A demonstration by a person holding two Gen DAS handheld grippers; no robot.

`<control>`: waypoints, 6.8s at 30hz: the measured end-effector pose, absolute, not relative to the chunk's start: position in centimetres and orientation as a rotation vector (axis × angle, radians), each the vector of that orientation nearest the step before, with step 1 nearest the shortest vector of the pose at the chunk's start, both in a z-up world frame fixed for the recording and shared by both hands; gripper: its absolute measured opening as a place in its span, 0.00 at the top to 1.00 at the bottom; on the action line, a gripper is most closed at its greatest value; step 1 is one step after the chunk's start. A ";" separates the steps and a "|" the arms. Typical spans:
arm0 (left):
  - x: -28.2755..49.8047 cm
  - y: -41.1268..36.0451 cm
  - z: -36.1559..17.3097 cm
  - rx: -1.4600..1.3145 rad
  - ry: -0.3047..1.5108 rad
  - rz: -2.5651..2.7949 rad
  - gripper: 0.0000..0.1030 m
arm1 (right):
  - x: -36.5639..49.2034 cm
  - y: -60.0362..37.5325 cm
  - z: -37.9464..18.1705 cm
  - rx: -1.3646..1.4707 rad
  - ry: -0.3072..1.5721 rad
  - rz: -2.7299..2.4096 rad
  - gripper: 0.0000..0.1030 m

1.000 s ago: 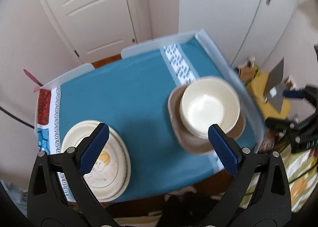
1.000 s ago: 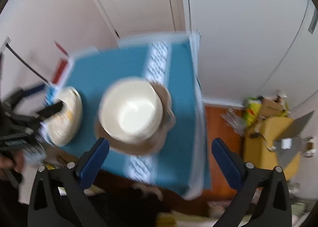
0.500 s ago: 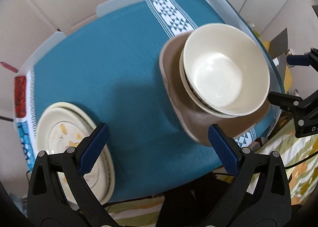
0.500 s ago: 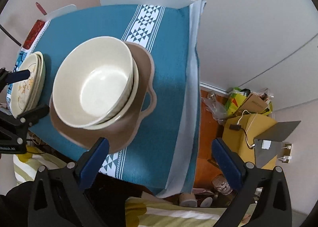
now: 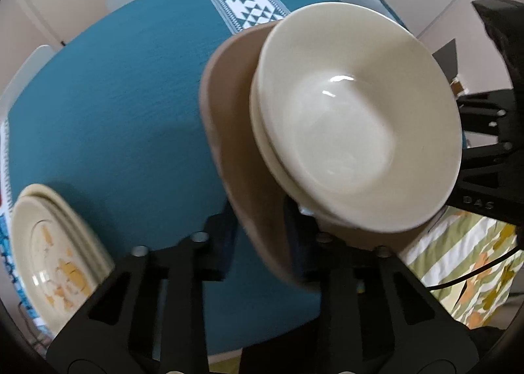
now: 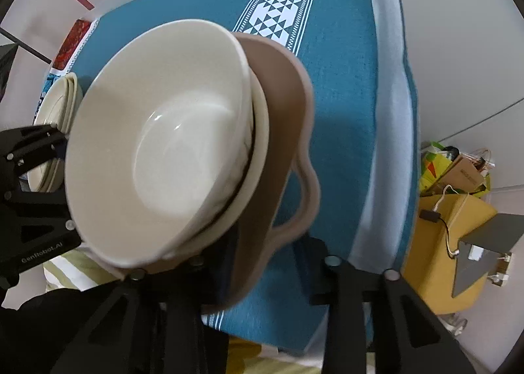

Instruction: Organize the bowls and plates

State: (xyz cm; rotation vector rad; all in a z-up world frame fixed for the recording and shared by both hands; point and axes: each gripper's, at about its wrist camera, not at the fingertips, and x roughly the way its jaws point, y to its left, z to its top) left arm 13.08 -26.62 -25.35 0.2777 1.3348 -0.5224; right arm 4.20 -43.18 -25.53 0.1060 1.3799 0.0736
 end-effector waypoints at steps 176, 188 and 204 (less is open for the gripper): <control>-12.6 3.6 6.1 0.094 0.286 -0.126 0.00 | -15.8 -11.9 4.5 0.051 0.348 -0.292 0.01; -12.3 3.7 6.0 0.100 0.283 -0.120 0.00 | -15.5 -11.9 4.3 0.053 0.351 -0.299 0.01; -12.0 3.8 6.2 0.106 0.284 -0.108 0.00 | -15.4 -12.0 4.2 0.059 0.355 -0.303 0.01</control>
